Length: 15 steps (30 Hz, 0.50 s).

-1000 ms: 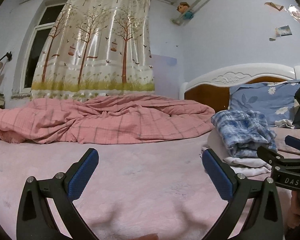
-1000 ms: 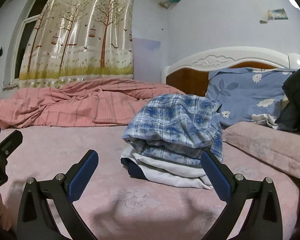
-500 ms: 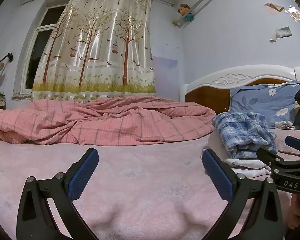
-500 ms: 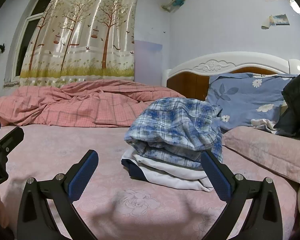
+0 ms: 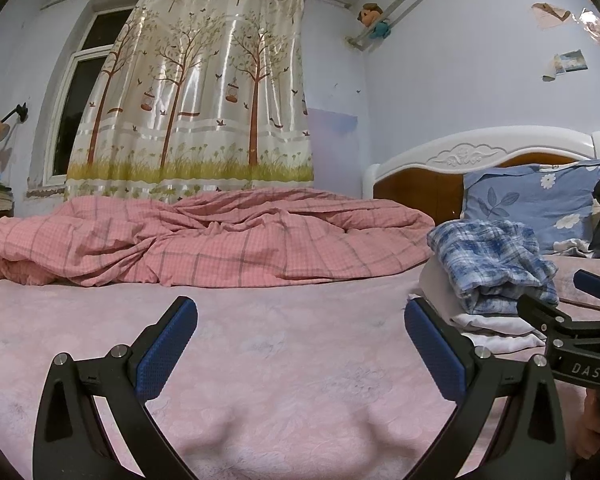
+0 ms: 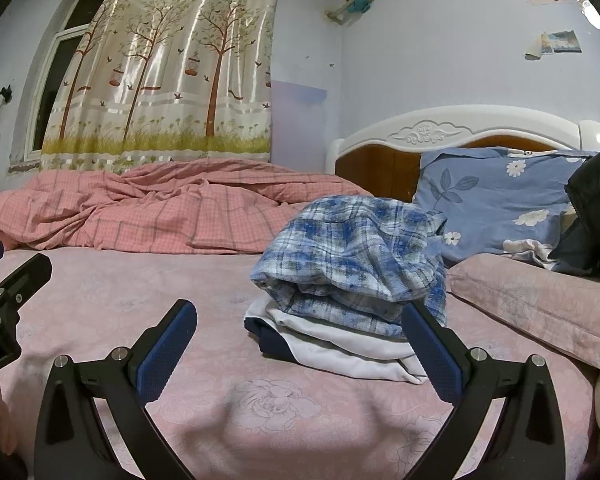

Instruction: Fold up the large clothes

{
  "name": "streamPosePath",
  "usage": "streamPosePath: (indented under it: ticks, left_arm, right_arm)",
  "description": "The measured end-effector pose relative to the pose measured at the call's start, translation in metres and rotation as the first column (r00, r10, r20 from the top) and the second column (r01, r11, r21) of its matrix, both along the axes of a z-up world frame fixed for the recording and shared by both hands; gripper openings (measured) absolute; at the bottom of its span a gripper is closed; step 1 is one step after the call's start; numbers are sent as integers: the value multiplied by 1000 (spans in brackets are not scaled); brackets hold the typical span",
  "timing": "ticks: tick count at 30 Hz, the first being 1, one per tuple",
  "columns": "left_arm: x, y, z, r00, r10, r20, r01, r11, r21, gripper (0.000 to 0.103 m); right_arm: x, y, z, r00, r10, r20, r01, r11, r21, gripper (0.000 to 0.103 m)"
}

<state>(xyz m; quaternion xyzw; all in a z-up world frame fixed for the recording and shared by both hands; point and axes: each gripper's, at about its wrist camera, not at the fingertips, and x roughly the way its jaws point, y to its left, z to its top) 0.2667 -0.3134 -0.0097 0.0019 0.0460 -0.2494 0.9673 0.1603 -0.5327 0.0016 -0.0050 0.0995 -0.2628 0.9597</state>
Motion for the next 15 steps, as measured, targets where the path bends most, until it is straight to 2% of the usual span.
streamPosePath:
  ticks: [15]
  left_arm:
    - [0,3,0,1000,2,3,-2,1000,7,103]
  right_arm:
    - [2,-6,0,1000,10,-4,-10,1000,-1,103]
